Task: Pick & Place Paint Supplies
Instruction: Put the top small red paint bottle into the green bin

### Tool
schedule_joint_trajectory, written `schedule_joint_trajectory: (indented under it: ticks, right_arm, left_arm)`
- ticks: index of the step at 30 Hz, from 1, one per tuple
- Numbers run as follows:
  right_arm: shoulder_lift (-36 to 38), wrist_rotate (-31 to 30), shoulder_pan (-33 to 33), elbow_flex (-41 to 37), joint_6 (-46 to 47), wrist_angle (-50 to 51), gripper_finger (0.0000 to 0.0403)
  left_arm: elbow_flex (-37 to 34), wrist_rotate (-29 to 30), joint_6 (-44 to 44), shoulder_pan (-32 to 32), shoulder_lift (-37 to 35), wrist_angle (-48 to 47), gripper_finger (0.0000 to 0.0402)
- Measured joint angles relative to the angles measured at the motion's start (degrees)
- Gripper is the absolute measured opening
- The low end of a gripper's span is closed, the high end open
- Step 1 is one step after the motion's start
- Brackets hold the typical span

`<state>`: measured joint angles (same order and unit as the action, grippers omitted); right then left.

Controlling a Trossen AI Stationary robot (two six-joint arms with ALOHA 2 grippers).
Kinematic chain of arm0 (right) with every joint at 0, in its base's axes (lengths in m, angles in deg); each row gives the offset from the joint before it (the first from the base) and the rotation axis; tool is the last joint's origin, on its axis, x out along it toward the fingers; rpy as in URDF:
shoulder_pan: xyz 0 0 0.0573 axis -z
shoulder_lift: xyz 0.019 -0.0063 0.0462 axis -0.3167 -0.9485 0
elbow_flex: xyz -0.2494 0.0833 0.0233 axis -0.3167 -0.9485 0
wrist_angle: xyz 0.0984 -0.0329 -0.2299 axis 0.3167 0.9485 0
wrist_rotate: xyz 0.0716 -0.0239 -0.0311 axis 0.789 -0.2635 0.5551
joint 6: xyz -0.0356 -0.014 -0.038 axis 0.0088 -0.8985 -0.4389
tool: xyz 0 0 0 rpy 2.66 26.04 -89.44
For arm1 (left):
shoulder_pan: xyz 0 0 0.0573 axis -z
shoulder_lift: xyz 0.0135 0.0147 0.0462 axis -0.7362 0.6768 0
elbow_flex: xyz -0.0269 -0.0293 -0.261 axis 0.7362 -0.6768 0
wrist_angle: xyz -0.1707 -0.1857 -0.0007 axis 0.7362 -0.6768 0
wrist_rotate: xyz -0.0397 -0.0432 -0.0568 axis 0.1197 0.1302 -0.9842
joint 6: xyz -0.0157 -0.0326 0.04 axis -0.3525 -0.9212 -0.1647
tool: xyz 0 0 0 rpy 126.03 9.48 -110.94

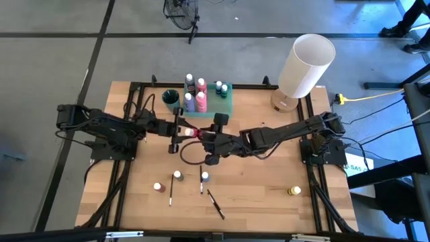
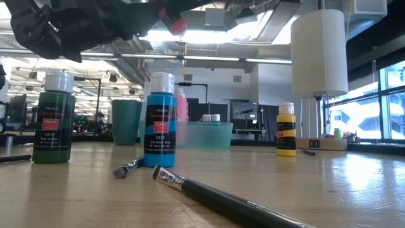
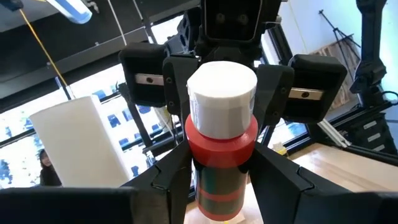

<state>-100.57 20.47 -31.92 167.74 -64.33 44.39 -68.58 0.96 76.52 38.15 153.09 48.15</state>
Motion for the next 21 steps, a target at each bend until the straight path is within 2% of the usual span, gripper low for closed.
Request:
schedule_joint_trajectory:
  ticks: [4, 10, 15, 19, 21]
  right_arm:
    - [0.1, -6.7, -0.2, 0.0, 1.7, 4.3, 0.0168]
    - [0.2, -18.0, -0.2, 0.0, 4.0, 7.1, 0.0168]
    - [0.9, -18.0, -2.7, 0.2, 4.7, 4.8, 0.0168]
    - [0.9, -18.2, -5.7, 4.0, 2.3, 4.4, 0.0168]
    - [1.0, -16.1, -7.7, 5.6, 1.2, 2.9, 0.0168]
  left_arm:
    - [0.0, 0.8, 0.1, -0.1, 0.0, -0.1, 0.0143]
    - [-0.1, -2.2, -0.2, 0.1, 0.0, -0.3, 0.0143]
    - [-0.1, -1.4, -0.1, 0.1, 0.0, -0.3, 0.0143]
    - [-0.1, -0.7, 1.0, 0.2, 0.0, -1.1, 0.0143]
    - [-0.1, 1.1, 1.9, 0.2, 0.0, -2.3, 0.0143]
